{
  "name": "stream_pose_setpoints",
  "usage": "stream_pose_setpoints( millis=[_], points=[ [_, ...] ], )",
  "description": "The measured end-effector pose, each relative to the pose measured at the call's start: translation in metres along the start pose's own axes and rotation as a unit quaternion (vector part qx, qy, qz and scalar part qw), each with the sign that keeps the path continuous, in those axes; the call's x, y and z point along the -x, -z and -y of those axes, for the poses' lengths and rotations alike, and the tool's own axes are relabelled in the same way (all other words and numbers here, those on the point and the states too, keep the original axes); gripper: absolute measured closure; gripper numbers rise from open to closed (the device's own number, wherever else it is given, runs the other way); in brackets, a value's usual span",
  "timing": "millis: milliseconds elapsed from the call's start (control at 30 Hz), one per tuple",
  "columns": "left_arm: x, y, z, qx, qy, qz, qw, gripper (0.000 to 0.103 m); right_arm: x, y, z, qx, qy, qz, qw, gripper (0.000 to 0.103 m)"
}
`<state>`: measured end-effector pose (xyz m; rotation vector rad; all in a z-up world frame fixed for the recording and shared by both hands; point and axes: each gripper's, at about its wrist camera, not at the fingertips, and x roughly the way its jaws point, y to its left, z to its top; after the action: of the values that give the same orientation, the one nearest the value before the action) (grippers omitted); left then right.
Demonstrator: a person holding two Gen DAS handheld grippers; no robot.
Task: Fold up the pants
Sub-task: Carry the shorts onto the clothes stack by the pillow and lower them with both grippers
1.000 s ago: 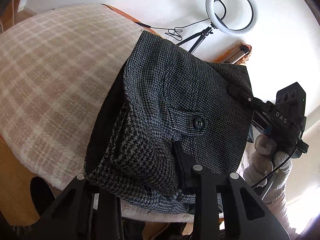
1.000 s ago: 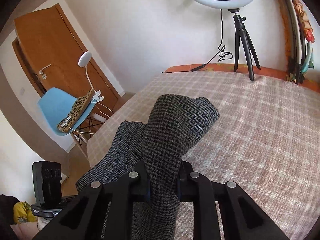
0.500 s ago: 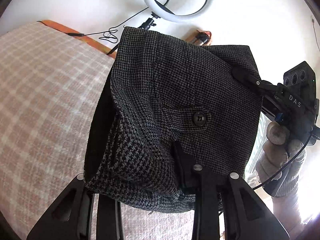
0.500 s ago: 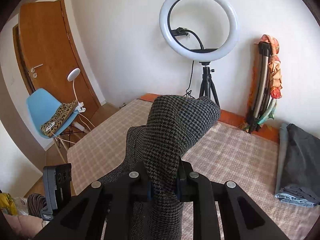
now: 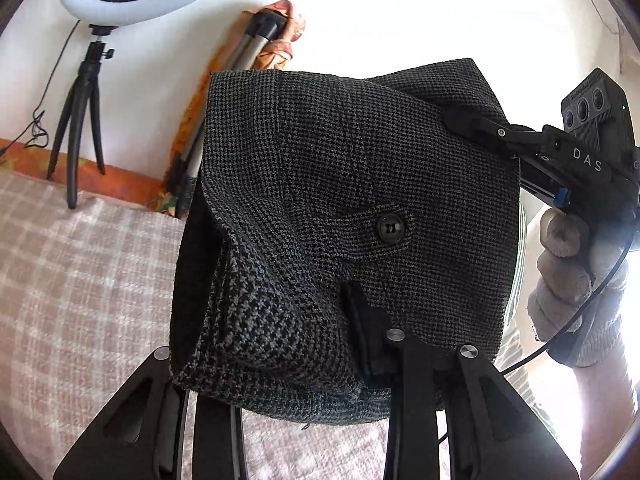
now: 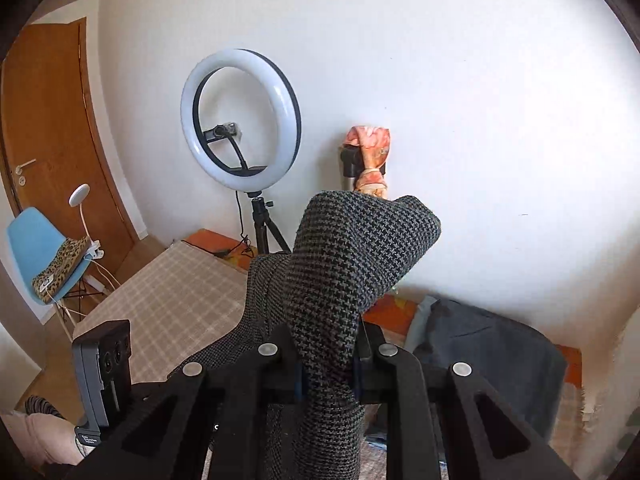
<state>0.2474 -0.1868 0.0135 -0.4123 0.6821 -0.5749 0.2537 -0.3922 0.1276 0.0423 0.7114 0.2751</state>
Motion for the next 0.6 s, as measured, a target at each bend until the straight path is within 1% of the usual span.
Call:
stream_pose_setpoints(
  millis=[100, 200, 267, 333, 467, 533, 600],
  points=[
    [-0.036, -0.010, 0.016, -0.032, -0.003, -0.019, 0.9993, 0.073, -0.007, 0.000, 0.040, -0.014, 0.016, 0.000, 1.000, 0.088],
    [-0.071, -0.017, 0.030, -0.052, -0.005, -0.025, 0.9983, 0.074, -0.016, 0.000, 0.082, -0.027, 0.024, 0.003, 0.999, 0.088],
    [-0.095, -0.018, 0.034, -0.050, 0.000, -0.034, 0.9982, 0.073, -0.024, 0.003, 0.111, -0.043, 0.023, 0.005, 0.999, 0.088],
    [-0.120, -0.016, 0.034, -0.037, 0.010, -0.052, 0.9979, 0.074, -0.035, 0.009, 0.139, -0.056, 0.031, 0.000, 0.998, 0.088],
    [-0.164, -0.005, 0.037, -0.043, -0.001, -0.087, 0.9953, 0.074, -0.069, 0.035, 0.195, -0.083, 0.061, -0.048, 0.994, 0.088],
    [-0.175, 0.002, 0.036, -0.039, -0.002, -0.099, 0.9943, 0.073, -0.087, 0.054, 0.219, -0.096, 0.103, -0.083, 0.987, 0.083],
    [-0.176, 0.003, 0.037, -0.042, 0.000, -0.100, 0.9941, 0.073, -0.099, 0.072, 0.235, -0.101, 0.149, -0.118, 0.977, 0.069]
  ],
)
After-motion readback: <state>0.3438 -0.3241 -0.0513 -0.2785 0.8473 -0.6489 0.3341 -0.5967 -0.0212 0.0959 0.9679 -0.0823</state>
